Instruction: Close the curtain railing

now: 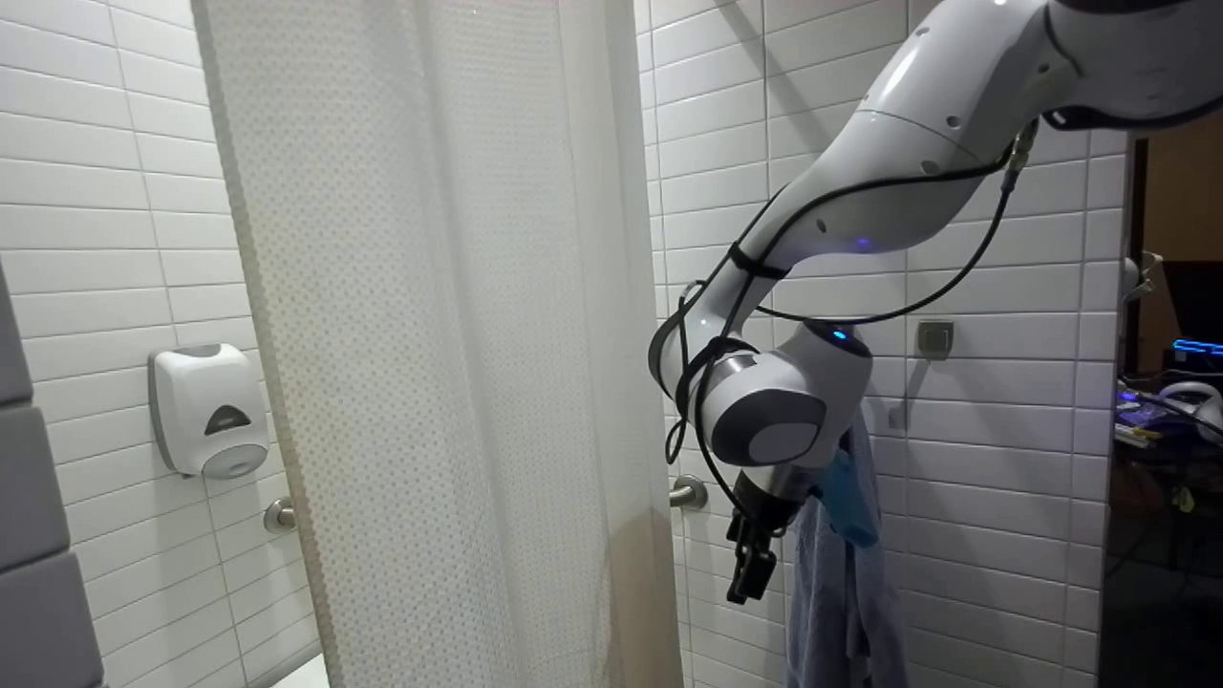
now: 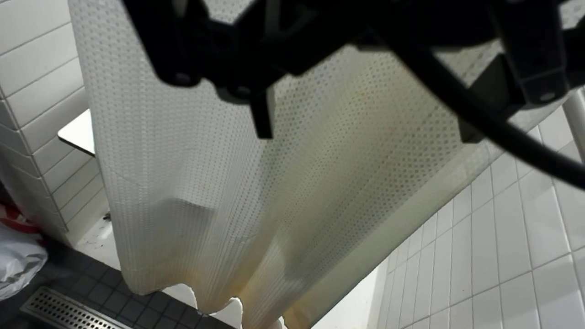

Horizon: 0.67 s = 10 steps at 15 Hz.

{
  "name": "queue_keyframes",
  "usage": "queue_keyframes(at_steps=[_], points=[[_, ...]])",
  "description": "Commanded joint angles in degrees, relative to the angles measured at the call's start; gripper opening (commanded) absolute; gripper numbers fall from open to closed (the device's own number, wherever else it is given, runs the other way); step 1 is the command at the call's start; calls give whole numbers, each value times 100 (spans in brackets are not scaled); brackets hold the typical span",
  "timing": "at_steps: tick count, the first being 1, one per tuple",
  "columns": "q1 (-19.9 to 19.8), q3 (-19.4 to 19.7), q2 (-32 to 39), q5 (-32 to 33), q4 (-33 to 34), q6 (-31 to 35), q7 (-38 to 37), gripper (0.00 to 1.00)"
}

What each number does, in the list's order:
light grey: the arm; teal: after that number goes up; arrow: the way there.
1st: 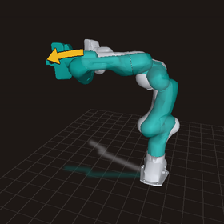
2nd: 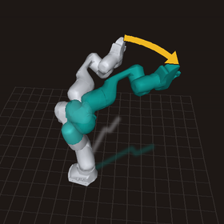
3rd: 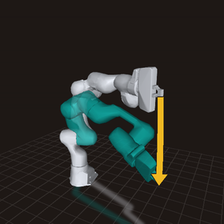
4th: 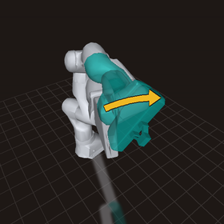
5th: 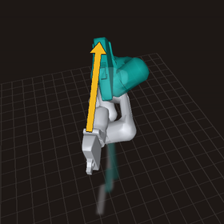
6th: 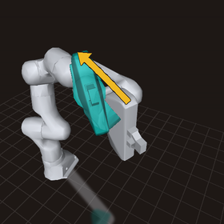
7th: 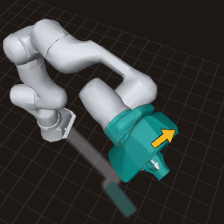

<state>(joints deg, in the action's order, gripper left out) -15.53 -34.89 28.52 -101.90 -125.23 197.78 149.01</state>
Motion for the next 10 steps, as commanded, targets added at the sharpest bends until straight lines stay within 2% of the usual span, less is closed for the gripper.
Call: queue_keyframes(at_steps=[1, 10], points=[[162, 95, -103, 155, 46, 56, 0, 100], [560, 642, -191, 380, 409, 36, 0, 100]])
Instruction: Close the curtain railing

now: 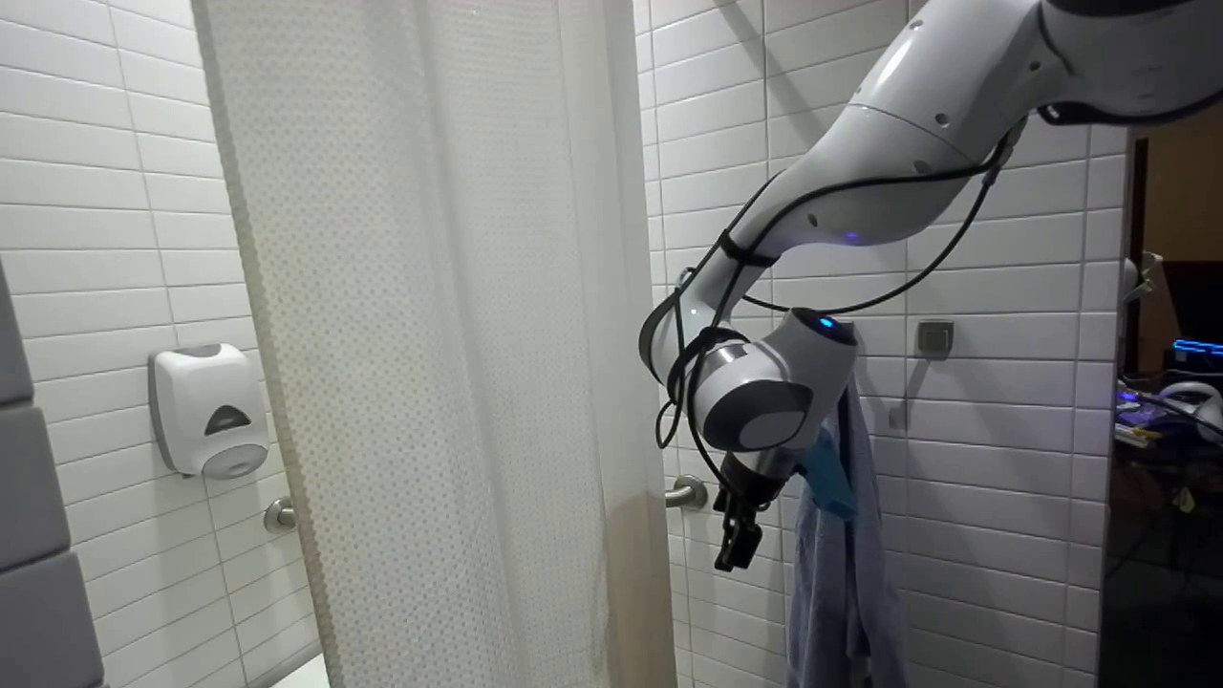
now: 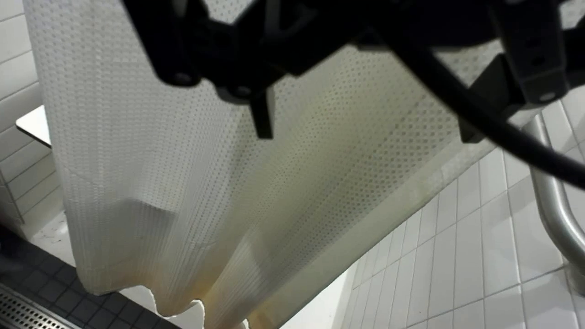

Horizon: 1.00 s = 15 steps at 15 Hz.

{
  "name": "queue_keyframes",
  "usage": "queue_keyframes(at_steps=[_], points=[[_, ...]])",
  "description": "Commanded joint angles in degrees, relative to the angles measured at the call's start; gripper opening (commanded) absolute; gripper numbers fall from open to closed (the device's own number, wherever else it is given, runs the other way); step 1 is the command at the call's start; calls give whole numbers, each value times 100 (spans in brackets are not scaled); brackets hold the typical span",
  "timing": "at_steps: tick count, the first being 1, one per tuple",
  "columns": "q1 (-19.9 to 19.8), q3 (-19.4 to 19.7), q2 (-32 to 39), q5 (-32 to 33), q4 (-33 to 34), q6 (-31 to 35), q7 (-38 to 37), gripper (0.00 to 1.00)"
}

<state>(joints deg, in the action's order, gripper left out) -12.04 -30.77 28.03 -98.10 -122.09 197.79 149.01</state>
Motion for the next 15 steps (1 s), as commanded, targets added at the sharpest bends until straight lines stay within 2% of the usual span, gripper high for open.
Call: queue_keyframes(at_steps=[1, 11, 13, 15], points=[[262, 304, -154, -4, 152, 35, 0, 100], [800, 1124, -308, -142, 107, 22, -1, 100], [639, 989, -110, -29, 192, 1, -1, 100], [646, 1019, -133, -29, 193, 1, -1, 100]])
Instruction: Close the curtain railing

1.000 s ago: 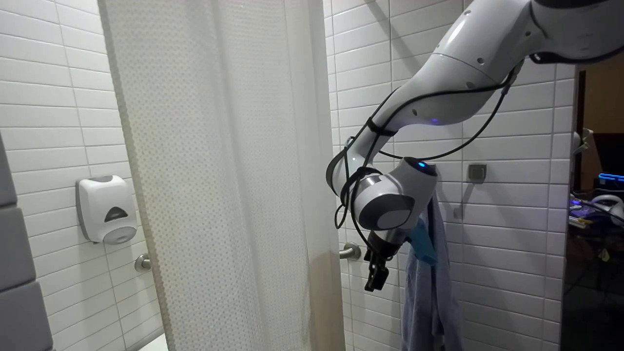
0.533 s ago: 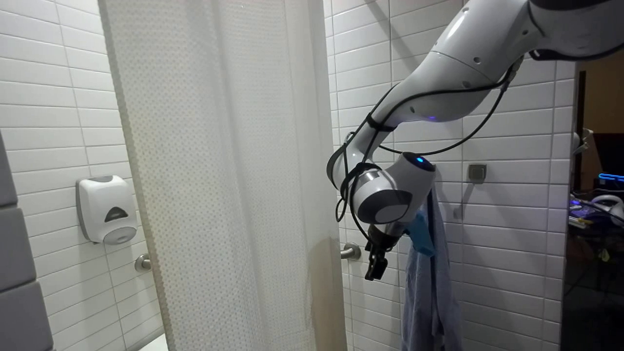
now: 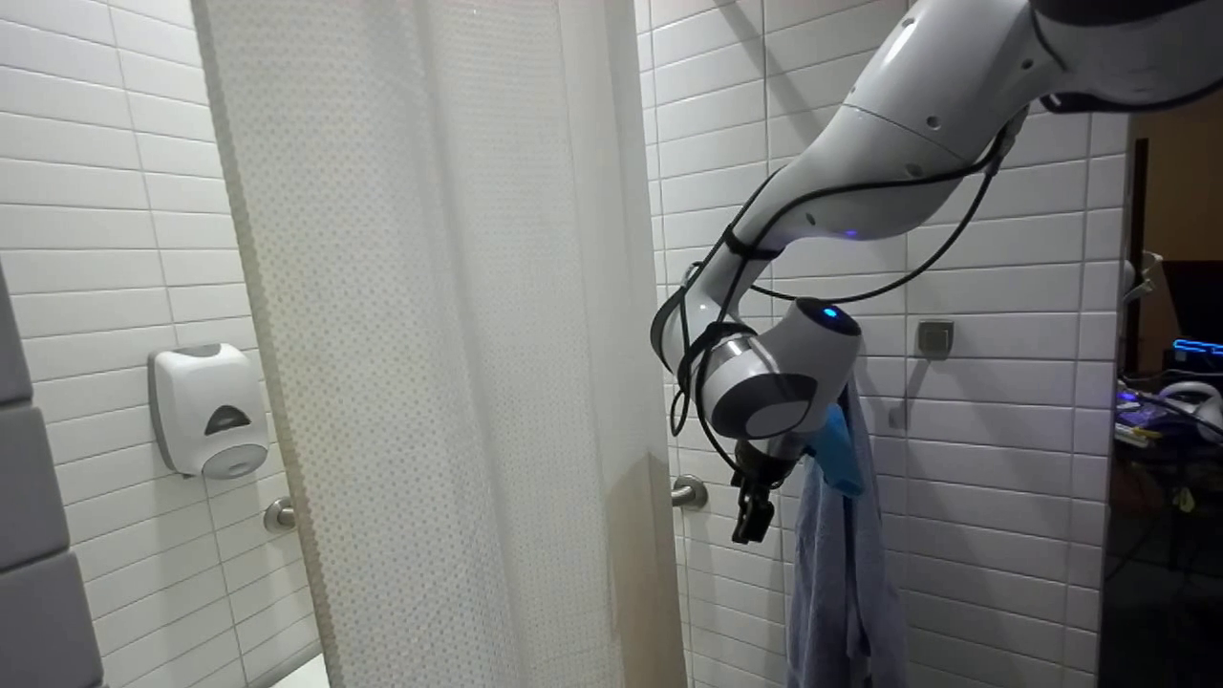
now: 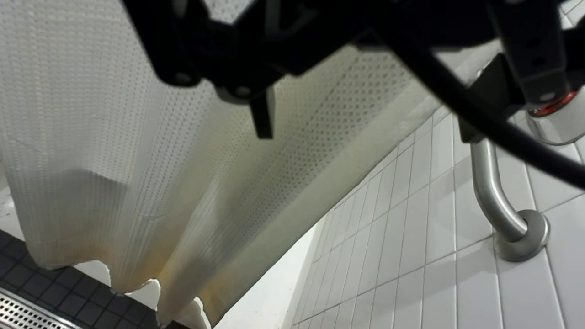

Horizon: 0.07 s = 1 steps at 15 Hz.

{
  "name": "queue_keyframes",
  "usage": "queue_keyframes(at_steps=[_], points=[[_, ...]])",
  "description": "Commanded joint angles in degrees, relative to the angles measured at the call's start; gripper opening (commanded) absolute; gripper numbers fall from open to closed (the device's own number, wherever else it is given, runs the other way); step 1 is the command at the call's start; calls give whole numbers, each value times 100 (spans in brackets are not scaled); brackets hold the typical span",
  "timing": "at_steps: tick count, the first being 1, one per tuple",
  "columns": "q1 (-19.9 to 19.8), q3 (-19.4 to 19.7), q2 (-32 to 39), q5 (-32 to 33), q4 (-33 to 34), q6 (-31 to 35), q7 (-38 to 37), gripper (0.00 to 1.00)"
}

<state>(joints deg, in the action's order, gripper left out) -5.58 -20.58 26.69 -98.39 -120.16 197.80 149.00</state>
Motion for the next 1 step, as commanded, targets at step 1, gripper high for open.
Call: queue_keyframes(at_steps=[1], points=[[0, 1, -6, 0, 0, 0, 0, 100]])
